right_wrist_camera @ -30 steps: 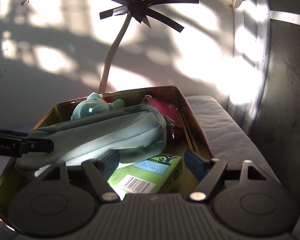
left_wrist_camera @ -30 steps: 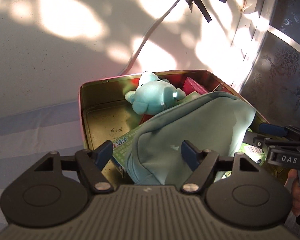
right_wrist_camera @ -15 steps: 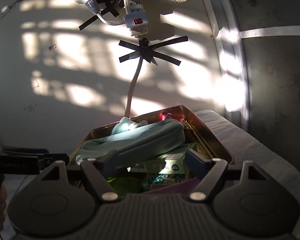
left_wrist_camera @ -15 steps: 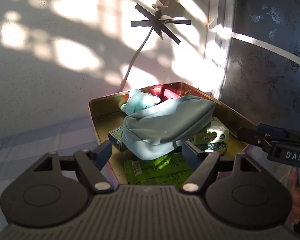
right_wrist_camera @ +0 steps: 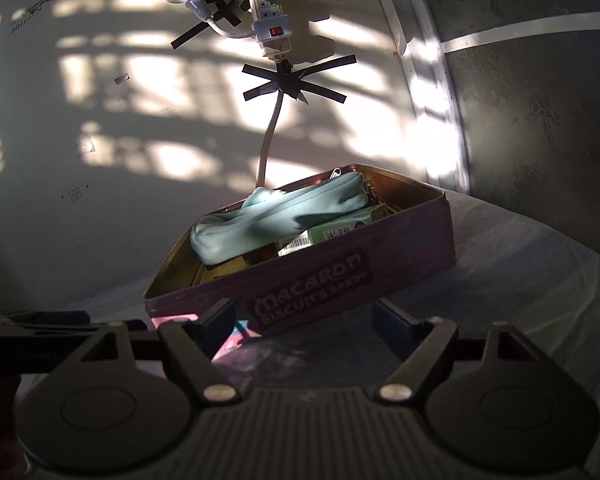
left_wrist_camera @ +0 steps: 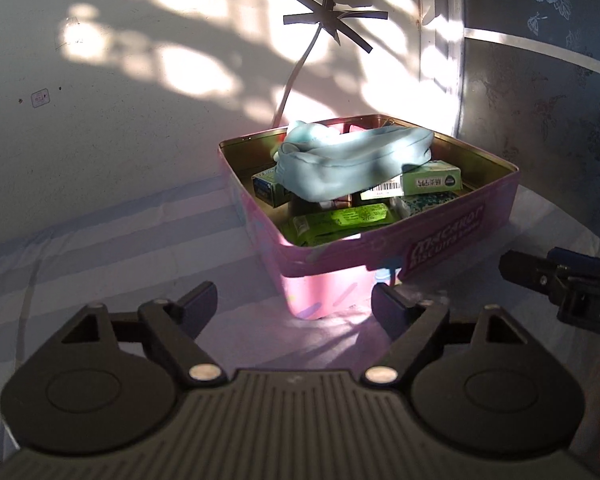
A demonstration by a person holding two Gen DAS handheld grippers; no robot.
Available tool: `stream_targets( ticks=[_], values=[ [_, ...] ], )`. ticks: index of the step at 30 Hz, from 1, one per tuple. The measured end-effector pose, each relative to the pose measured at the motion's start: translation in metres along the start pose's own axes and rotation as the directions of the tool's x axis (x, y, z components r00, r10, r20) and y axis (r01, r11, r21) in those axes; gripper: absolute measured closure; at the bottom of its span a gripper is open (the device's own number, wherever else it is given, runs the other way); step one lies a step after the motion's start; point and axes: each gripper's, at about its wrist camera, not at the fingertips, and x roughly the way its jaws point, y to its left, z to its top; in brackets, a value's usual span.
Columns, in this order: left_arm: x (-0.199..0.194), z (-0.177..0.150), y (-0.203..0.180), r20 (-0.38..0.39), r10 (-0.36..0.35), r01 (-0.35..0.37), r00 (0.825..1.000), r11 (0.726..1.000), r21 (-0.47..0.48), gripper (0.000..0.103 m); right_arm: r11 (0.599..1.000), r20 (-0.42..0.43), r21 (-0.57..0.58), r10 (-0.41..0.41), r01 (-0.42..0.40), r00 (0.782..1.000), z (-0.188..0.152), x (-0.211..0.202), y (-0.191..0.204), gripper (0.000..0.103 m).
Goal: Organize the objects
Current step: 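Open the left gripper and withdraw both grippers from the tin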
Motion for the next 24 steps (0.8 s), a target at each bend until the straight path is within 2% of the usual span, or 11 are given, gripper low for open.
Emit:
stream_targets(
  ticks=[6,11,18,24],
  values=[
    [0.004,-0.027,0.005,-0.040,0.024,-0.025,0.999,0.999,-0.023,0.015,1.000,-0.075,-0.025,-0.017,0.015,0.997,-0.032,0.003,0.020,0.022],
    [0.009,-0.038,0.015,-0.069,0.040,-0.044,0.997,0.997,-0.059,0.012,0.999,-0.074,-0.037,-0.017,0.014,0.997,-0.033,0.000,0.030,0.010],
    [0.016,-0.044,0.024,-0.111,0.072,-0.082,0.991,0.993,-0.084,0.006,0.999,-0.121,-0.049,-0.014,0.008,0.992,-0.037,0.008,0.035,0.004],
    [0.024,-0.049,0.026,-0.150,0.083,-0.098,0.985,0.991,-0.094,0.005,0.998,-0.119,-0.059,-0.009,0.002,0.993,-0.038,0.008,0.038,0.003]
  ],
)
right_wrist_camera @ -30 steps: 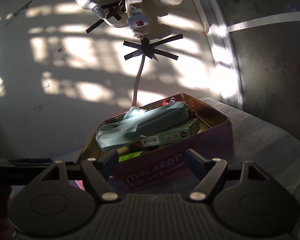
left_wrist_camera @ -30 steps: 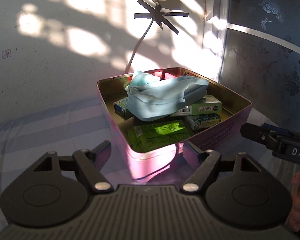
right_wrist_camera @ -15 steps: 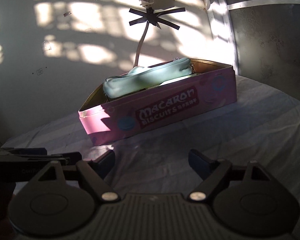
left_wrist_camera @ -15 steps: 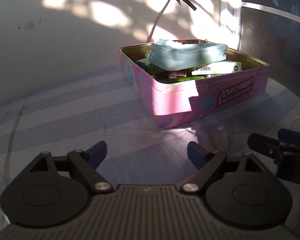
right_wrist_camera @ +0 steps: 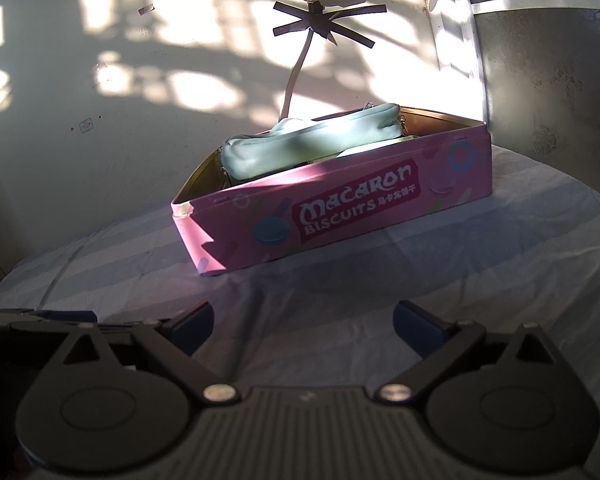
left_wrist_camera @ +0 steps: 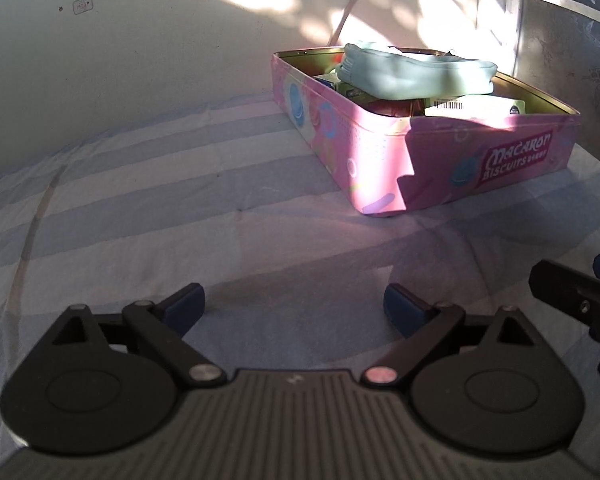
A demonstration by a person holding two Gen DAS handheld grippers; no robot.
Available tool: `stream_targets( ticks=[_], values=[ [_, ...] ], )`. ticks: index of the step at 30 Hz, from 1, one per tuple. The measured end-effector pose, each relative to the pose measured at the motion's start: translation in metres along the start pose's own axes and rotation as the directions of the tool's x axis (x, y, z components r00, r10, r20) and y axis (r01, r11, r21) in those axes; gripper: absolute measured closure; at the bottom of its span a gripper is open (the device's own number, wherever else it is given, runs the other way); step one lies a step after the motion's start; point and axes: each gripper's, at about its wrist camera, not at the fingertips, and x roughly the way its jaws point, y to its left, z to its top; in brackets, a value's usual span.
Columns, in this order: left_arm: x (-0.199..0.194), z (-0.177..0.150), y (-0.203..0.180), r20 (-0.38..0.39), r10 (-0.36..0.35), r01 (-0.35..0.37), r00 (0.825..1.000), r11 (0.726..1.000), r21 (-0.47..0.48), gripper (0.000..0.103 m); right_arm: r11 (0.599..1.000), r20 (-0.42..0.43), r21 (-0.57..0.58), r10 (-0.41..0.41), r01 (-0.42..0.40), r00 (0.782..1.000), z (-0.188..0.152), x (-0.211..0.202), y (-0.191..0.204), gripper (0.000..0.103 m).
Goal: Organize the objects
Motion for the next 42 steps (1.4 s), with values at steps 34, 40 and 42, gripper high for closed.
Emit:
stream_targets(
  ticks=[34,40,42],
  values=[
    [-0.034,0.014,0.003,0.109,0.053,-0.054,0.993,0.998,0.013,0.000,1.000,0.170,-0.008,0.020,-0.019,0.985,0.014,-0.040,0.016,0.003],
    [-0.042,0.016,0.002,0.128,0.060,-0.063,0.990,0.998,0.019,0.000,1.000,0.212,-0.013,0.011,-0.009,0.977,0.013,-0.047,0.018,0.003],
    [-0.044,0.016,0.002,0.132,0.060,-0.063,0.989,0.998,0.018,0.000,1.000,0.220,-0.009,0.011,-0.009,0.976,0.013,-0.048,0.017,0.003]
  ],
)
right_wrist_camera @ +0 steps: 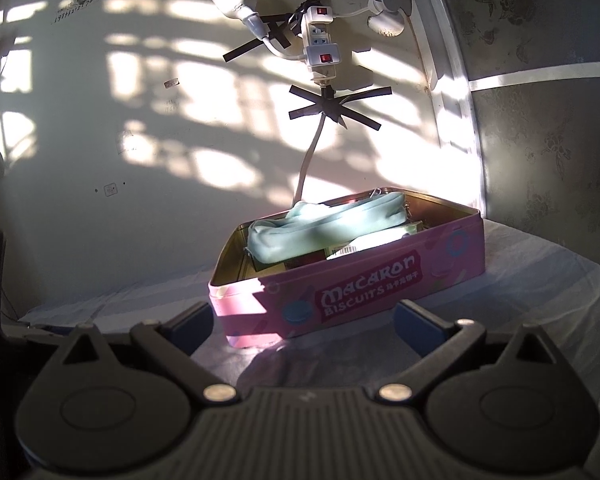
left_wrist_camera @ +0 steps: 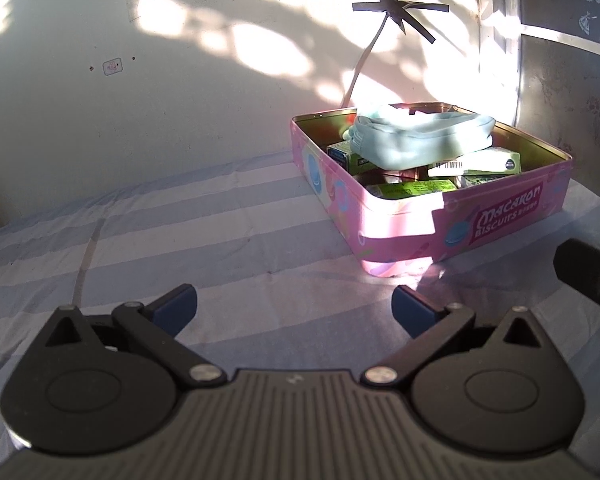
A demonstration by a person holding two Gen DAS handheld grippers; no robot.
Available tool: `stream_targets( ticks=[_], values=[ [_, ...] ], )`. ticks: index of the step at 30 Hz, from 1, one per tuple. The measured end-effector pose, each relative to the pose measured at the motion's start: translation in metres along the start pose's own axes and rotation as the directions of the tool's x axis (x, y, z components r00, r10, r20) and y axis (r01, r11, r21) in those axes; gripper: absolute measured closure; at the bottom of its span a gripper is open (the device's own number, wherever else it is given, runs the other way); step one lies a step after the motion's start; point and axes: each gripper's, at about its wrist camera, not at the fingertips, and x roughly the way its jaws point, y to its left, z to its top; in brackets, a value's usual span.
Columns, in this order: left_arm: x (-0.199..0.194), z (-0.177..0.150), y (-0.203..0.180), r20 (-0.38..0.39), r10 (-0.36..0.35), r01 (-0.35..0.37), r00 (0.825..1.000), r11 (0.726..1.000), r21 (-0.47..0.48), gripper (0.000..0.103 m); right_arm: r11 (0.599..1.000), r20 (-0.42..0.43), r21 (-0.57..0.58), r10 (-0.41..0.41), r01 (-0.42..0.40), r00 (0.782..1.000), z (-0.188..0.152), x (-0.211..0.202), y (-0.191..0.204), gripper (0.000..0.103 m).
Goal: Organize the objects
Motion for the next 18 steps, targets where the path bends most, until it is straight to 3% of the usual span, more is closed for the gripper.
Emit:
stream_targets(
  ticks=[10,18],
  values=[
    [-0.011,0.005,-0.007,0.050,0.099,-0.102,0.994,0.993,0.060,0.000,1.000,0.020,0.016,-0.009,0.008,1.000,0.000,-0.003,-0.003,0.003],
    [-0.012,0.006,-0.010,0.040,0.083,-0.086,0.996,0.994,0.070,0.000,0.999,0.030,0.030,-0.017,0.016,0.999,0.001,-0.005,-0.005,0.003]
  ],
)
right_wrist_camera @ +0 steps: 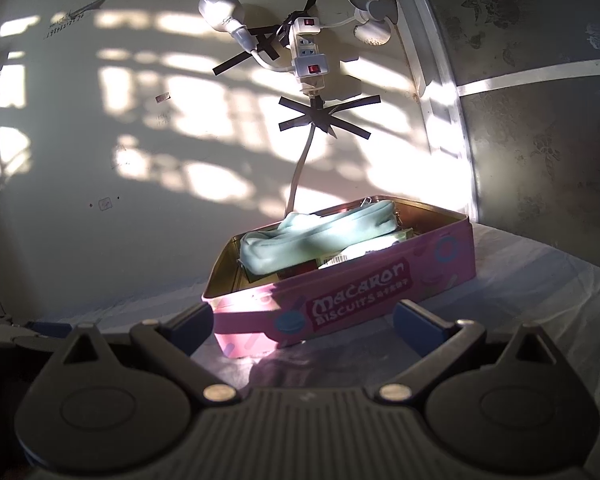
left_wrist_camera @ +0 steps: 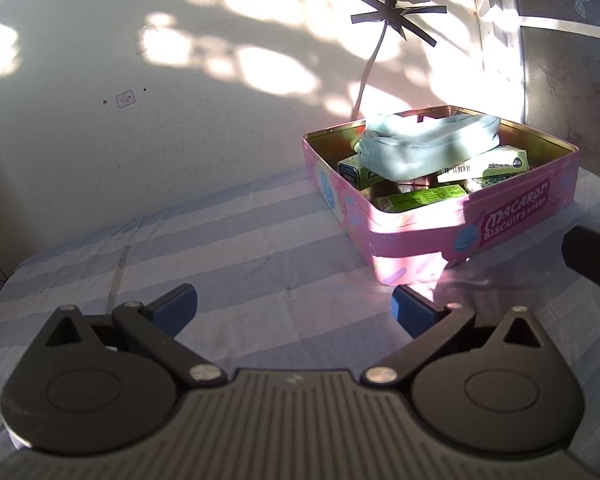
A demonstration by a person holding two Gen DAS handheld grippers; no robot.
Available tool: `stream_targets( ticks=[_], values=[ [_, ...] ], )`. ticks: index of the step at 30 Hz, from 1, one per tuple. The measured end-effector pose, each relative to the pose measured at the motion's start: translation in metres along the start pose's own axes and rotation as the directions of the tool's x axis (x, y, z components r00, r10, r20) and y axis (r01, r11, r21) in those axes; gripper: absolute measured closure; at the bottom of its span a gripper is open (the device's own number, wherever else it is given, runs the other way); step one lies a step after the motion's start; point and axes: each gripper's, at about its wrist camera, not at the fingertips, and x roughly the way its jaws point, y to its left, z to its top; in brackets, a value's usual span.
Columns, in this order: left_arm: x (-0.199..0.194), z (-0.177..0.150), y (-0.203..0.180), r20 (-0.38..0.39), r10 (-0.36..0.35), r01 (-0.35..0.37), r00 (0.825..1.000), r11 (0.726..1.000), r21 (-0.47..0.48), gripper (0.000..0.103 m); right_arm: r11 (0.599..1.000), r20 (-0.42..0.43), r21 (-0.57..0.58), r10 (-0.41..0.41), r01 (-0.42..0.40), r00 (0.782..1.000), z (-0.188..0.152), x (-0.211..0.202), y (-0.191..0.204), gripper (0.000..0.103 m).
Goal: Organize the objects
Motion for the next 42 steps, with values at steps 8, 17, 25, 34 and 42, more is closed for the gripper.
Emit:
stream_targets(
  ticks=[8,17,25,34,42],
  values=[
    [-0.0009,0.0004,-0.0017,-0.002,-0.002,0.002,1.000,1.000,0.000,0.000,1.000,0.002,0.010,-0.005,0.005,1.000,-0.0007,0.0000,-0.0020,0.003],
    [0.0005,0.0002,-0.0028,-0.012,-0.019,0.019,1.000,1.000,0.006,0.000,1.000,0.001,0.020,-0.013,0.013,1.000,-0.0026,0.0004,-0.0028,0.003],
    [0.0030,-0.0005,-0.0029,-0.025,-0.037,0.037,0.999,0.999,0.013,0.000,1.000,0.000,0.020,-0.014,0.014,1.000,-0.0025,0.0003,-0.0023,0.003],
    [0.0031,0.0000,-0.0001,-0.027,-0.063,0.063,0.998,0.998,-0.005,0.000,1.000,0.000,0.022,-0.015,0.015,1.000,-0.0023,0.0007,-0.0027,0.003],
    [0.0044,0.0008,0.0017,-0.030,-0.077,0.077,0.997,0.997,-0.008,0.000,1.000,-0.002,0.020,-0.015,0.015,1.000,-0.0029,0.0015,-0.0032,0.003]
  ],
)
